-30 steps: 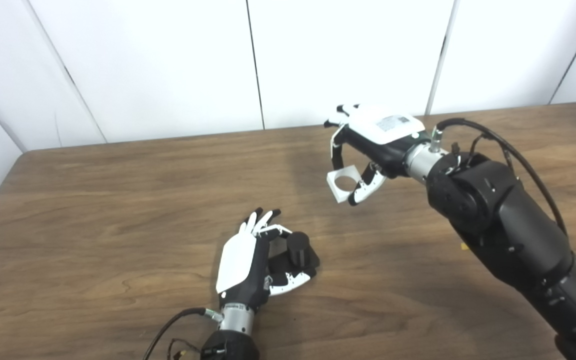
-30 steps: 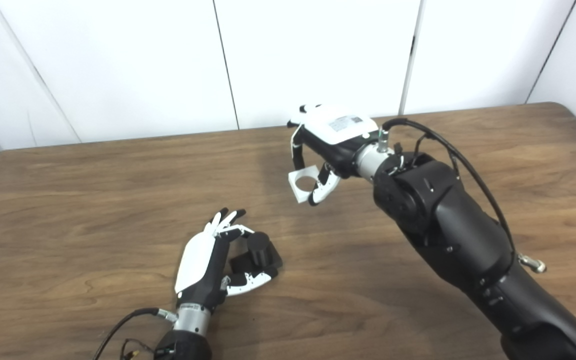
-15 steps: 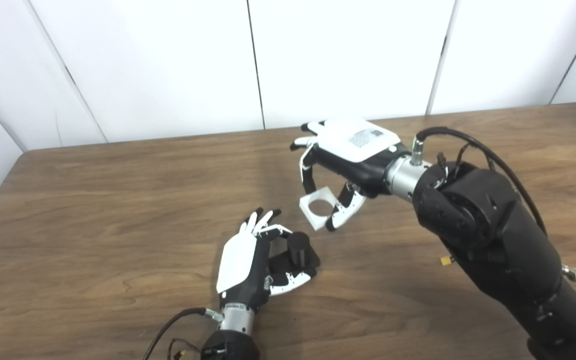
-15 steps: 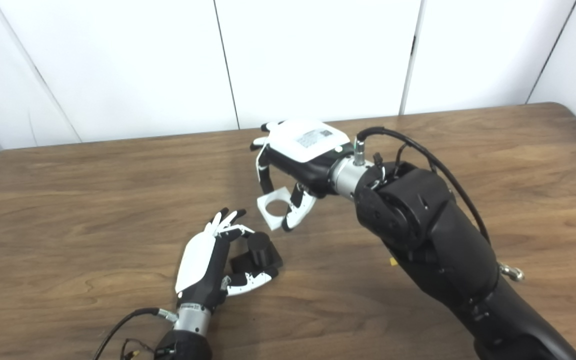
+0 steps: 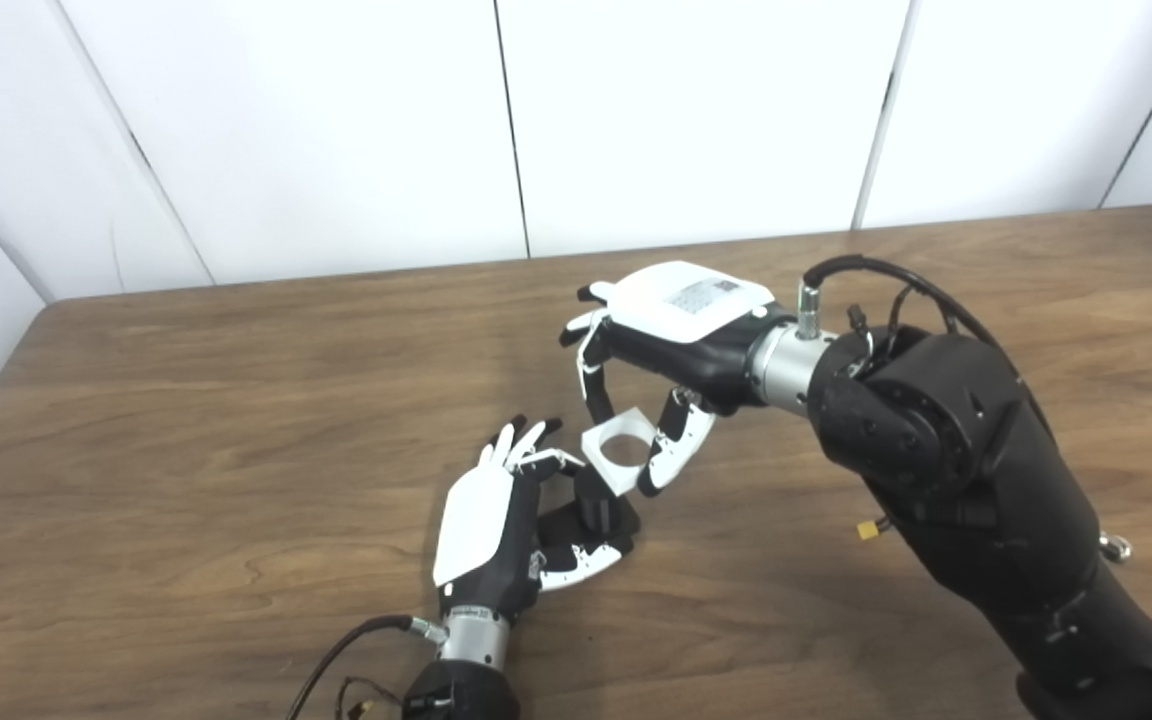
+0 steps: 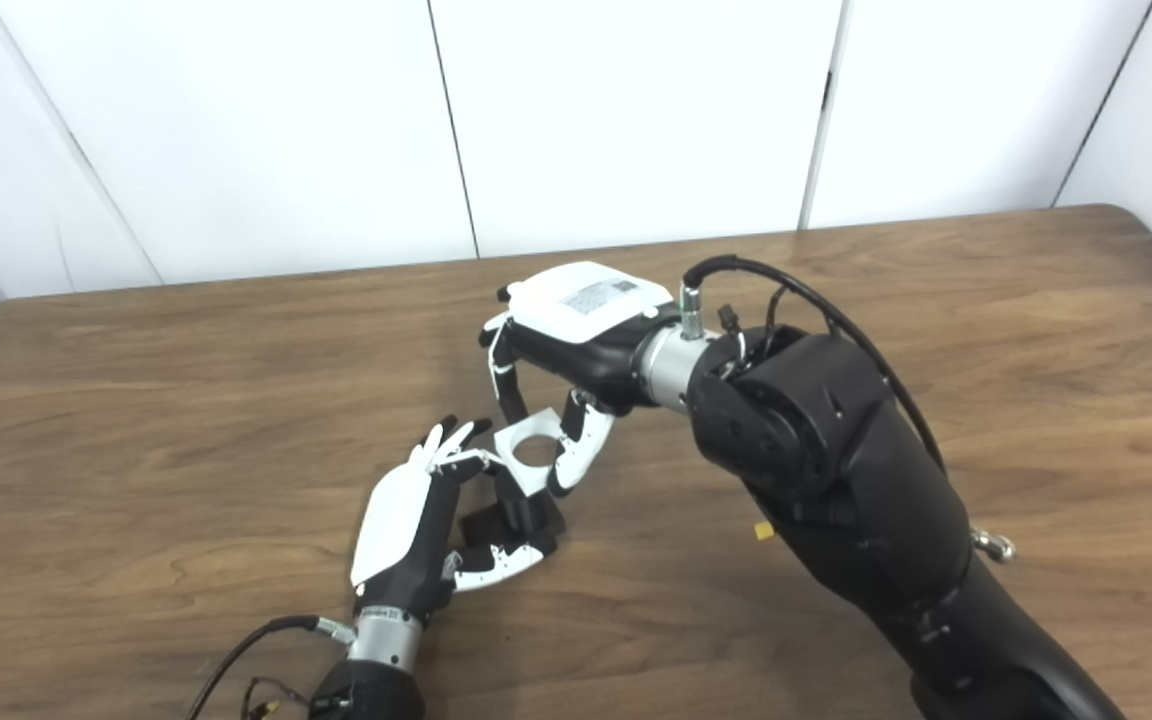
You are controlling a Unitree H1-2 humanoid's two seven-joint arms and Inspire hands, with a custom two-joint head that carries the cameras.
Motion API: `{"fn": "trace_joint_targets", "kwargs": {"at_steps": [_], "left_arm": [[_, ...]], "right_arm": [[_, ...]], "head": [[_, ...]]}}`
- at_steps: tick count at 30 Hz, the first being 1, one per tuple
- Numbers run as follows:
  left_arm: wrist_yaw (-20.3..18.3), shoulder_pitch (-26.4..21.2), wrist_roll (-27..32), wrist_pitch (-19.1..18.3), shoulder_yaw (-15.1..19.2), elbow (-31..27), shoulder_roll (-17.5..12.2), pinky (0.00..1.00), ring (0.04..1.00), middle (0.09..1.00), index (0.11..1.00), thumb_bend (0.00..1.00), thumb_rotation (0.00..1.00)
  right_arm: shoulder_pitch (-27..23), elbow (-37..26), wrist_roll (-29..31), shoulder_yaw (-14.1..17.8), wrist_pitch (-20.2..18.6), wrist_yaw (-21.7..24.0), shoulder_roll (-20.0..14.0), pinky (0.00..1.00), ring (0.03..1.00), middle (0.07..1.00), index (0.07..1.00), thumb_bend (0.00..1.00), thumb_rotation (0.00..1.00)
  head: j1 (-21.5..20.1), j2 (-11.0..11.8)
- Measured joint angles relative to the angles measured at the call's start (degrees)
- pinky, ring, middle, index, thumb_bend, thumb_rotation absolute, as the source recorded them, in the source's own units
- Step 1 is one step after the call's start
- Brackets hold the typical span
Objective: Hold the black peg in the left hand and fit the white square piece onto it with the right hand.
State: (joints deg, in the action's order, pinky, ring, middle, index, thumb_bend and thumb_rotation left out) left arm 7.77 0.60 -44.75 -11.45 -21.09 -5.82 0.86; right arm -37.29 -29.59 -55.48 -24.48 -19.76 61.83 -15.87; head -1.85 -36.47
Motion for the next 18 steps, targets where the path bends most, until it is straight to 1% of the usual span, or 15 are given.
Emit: {"fn": "trace_joint_targets", "kwargs": {"at_steps": [4, 7, 12, 18], "left_arm": [[0.0, 0.0, 0.0, 0.0, -0.1, 0.0, 0.0, 1.0, 1.0, 0.916, 0.49, 0.52, 0.07], [0.0, 0.0, 0.0, 0.0, -0.1, 0.0, 0.0, 1.0, 1.0, 0.916, 0.491, 0.52, 0.07], [0.0, 0.0, 0.0, -0.1, -0.1, 0.0, 0.1, 1.0, 1.0, 0.918, 0.491, 0.52, 0.07], [0.0, 0.0, -0.2, -0.4, -0.1, -0.1, 0.2, 1.0, 1.0, 0.918, 0.491, 0.52, 0.07]], "right_arm": [[0.2, 0.4, 0.1, 0.0, 0.2, -0.4, 0.9, 1.0, 1.0, 0.9, 0.487, 0.52, 0.14], [0.6, 1.9, -0.1, -0.1, 0.4, -1.7, 1.6, 1.0, 1.0, 0.902, 0.487, 0.52, 0.14], [0.8, 2.3, -0.1, -0.2, 0.7, -3.4, 2.1, 1.0, 1.0, 0.904, 0.487, 0.52, 0.14], [0.8, 2.9, -0.3, -0.7, 1.5, -4.1, 2.5, 1.0, 1.0, 0.903, 0.487, 0.52, 0.14]], "head": [[0.0, 0.0], [0.0, 0.0], [0.3, -0.1], [0.4, -0.3]]}}
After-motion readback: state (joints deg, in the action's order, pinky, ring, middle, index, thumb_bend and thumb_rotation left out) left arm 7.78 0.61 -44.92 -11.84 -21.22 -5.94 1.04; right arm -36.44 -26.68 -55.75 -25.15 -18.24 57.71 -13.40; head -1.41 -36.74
